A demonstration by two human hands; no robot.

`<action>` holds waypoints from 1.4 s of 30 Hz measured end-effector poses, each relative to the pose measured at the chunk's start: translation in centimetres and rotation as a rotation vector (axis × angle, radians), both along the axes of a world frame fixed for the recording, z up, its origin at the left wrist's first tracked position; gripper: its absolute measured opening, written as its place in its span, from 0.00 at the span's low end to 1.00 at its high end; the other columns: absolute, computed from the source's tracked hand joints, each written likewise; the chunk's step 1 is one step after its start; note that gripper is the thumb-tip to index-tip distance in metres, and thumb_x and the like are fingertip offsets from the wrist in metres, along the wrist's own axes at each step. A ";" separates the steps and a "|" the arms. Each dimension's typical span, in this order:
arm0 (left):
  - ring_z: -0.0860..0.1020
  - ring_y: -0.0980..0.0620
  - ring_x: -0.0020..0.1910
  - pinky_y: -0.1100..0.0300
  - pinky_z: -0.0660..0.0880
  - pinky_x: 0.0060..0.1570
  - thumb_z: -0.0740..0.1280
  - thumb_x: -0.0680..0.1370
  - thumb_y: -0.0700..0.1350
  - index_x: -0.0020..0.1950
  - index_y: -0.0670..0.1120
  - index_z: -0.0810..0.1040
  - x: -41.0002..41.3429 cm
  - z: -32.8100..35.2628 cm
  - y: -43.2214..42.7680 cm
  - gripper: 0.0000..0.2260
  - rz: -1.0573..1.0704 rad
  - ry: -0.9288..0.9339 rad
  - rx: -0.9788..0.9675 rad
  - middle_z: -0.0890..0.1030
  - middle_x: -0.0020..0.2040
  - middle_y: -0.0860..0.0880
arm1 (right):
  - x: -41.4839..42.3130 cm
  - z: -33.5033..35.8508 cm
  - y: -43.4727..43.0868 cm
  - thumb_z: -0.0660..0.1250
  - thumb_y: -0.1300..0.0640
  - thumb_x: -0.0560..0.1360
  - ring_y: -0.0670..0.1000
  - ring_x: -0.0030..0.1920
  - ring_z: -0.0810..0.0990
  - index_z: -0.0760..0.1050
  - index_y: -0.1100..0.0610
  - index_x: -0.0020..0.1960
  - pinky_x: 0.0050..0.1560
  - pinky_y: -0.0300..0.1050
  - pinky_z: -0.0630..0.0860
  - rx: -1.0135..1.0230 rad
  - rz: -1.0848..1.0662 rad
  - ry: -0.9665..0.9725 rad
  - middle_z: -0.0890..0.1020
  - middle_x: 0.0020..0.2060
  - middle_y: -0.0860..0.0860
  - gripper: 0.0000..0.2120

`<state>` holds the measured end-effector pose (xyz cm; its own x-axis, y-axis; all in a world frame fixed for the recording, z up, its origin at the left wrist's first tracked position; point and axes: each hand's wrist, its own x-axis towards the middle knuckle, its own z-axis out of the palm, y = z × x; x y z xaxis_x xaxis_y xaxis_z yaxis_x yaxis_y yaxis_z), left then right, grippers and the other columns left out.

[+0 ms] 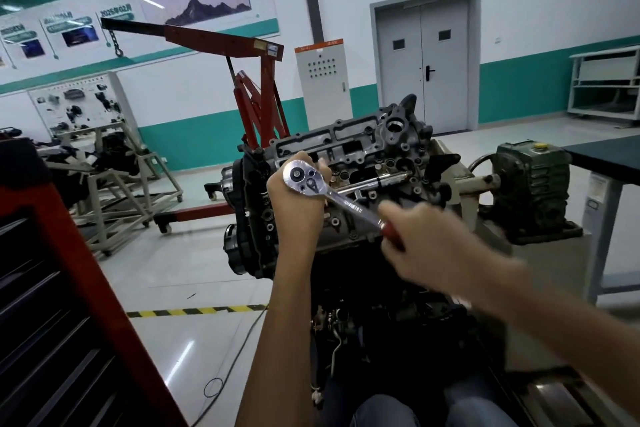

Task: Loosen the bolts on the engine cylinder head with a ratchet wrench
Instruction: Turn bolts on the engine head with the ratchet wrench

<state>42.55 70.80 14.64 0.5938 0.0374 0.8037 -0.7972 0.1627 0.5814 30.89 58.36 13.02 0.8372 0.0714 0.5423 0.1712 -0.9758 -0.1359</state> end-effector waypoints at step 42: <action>0.65 0.63 0.30 0.66 0.68 0.37 0.64 0.71 0.37 0.30 0.53 0.66 -0.8 0.2 -0.6 0.15 -0.052 0.025 -0.031 0.67 0.27 0.59 | 0.3 -1.2 0.9 0.61 0.56 0.73 0.52 0.29 0.76 0.59 0.50 0.42 0.30 0.41 0.68 0.067 0.034 -0.071 0.68 0.28 0.45 0.09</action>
